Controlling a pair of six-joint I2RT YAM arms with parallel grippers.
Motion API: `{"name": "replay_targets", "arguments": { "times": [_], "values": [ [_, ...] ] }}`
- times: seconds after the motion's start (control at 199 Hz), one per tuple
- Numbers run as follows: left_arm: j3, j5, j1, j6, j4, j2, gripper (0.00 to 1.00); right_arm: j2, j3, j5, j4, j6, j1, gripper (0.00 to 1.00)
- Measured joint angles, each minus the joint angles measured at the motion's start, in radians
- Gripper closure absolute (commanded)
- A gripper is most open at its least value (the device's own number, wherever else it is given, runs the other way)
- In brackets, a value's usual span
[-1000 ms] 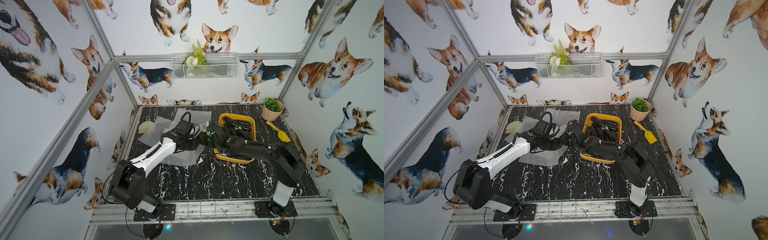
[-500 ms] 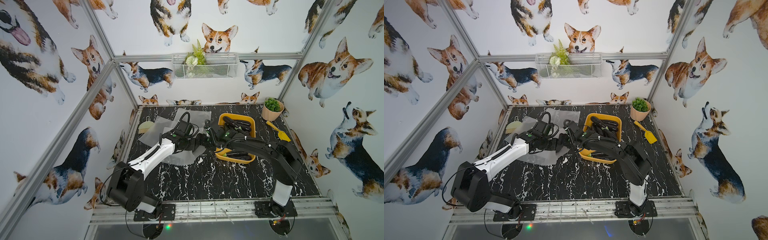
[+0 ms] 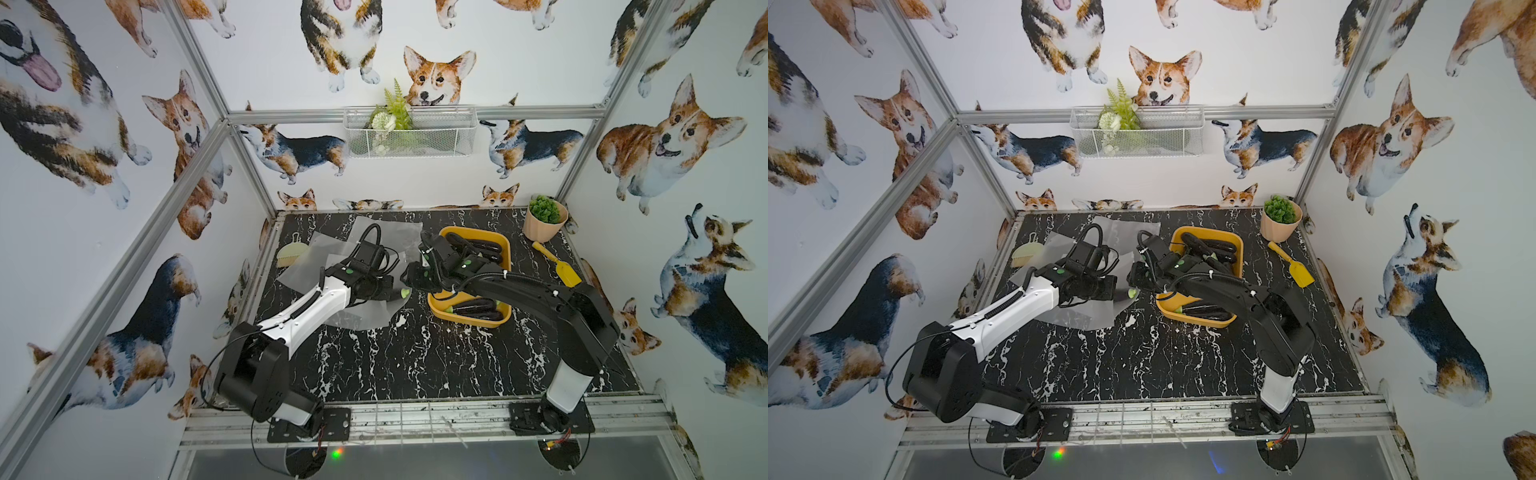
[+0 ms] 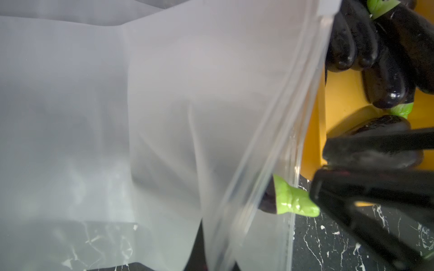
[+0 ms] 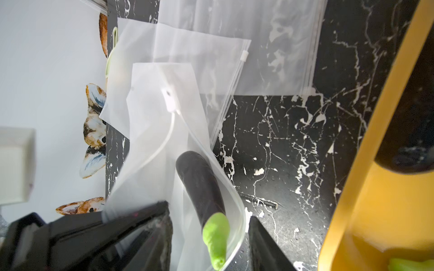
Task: Place the eggplant in a zip-top bag and seal the zipper
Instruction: Place the eggplant in the zipper food storage bag.
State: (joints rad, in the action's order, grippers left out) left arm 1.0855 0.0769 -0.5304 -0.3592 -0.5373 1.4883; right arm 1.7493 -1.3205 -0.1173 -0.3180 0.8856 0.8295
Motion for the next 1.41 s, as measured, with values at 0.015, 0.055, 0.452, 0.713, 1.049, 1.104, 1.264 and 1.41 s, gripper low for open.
{"name": "replay_targets", "arguments": {
  "times": [0.015, 0.055, 0.452, 0.713, 1.049, 1.104, 1.264, 1.41],
  "values": [
    [0.002, 0.0, 0.0, 0.0, 0.0, 0.002, 1.0, -0.008, 0.013, 0.0, -0.001, 0.001, 0.004, 0.52],
    [0.006, 0.0, 0.0, 0.0, 0.0, 0.008, 1.0, -0.028, 0.036, 0.001, -0.006, 0.0, 0.017, 0.52],
    [0.02, 0.001, 0.0, 0.005, 0.0, 0.023, 1.0, -0.012, 0.068, 0.01, 0.011, 0.002, 0.059, 0.71],
    [0.015, 0.024, 0.0, 0.004, 0.006, 0.021, 1.0, 0.08, -0.05, 0.01, 0.048, -0.011, 0.013, 0.79],
    [0.005, 0.027, -0.001, 0.008, 0.009, 0.017, 1.0, 0.189, -0.161, -0.039, 0.037, -0.043, 0.006, 0.78],
    [-0.002, 0.031, 0.0, 0.009, 0.019, 0.016, 1.0, 0.192, -0.171, -0.048, 0.019, -0.045, 0.0, 0.72],
    [-0.02, 0.053, 0.053, 0.003, 0.04, 0.028, 1.0, 0.082, -0.09, -0.056, 0.009, -0.051, -0.057, 0.59],
    [-0.018, 0.067, 0.031, 0.0, 0.043, 0.047, 1.0, -0.026, -0.019, -0.079, -0.017, -0.106, -0.089, 0.52]
  ]
}}
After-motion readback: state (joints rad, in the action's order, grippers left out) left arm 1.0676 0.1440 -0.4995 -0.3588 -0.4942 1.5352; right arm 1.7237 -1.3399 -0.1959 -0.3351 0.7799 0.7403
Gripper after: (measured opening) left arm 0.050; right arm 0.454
